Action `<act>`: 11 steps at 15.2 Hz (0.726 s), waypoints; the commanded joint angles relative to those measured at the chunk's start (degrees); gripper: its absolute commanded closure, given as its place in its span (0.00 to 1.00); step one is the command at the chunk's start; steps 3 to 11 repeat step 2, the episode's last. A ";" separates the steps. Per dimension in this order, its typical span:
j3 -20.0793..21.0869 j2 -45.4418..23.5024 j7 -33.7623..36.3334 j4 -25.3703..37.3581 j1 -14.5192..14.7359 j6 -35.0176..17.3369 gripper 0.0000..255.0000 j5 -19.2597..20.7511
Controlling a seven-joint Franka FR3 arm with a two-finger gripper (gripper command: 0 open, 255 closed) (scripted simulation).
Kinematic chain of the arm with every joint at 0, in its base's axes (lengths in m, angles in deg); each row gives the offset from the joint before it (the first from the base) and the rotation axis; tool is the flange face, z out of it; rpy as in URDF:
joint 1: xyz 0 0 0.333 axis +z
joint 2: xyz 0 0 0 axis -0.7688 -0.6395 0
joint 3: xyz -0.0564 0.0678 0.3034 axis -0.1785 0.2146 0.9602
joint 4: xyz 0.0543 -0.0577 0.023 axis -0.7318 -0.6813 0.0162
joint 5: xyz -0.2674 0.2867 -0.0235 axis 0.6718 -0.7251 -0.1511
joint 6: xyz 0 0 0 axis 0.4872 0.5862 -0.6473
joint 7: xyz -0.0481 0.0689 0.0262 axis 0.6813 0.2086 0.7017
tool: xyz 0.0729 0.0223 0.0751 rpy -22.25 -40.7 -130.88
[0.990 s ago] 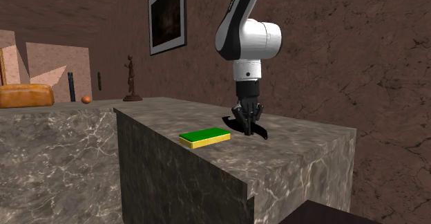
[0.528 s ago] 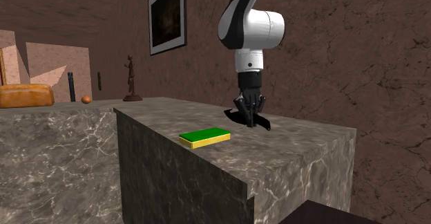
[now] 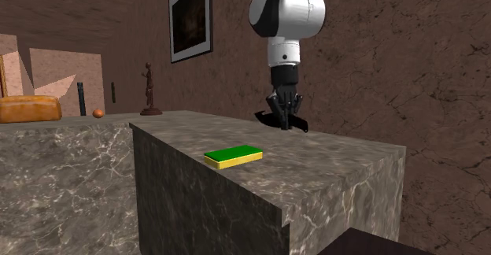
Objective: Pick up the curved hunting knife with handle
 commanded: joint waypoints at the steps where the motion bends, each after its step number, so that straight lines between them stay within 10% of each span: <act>1: 0.06 0.62 0.22 0.22 -0.01 0.82 1.00 0.31; 11: 0.07 0.62 0.21 0.23 -0.01 0.82 1.00 0.30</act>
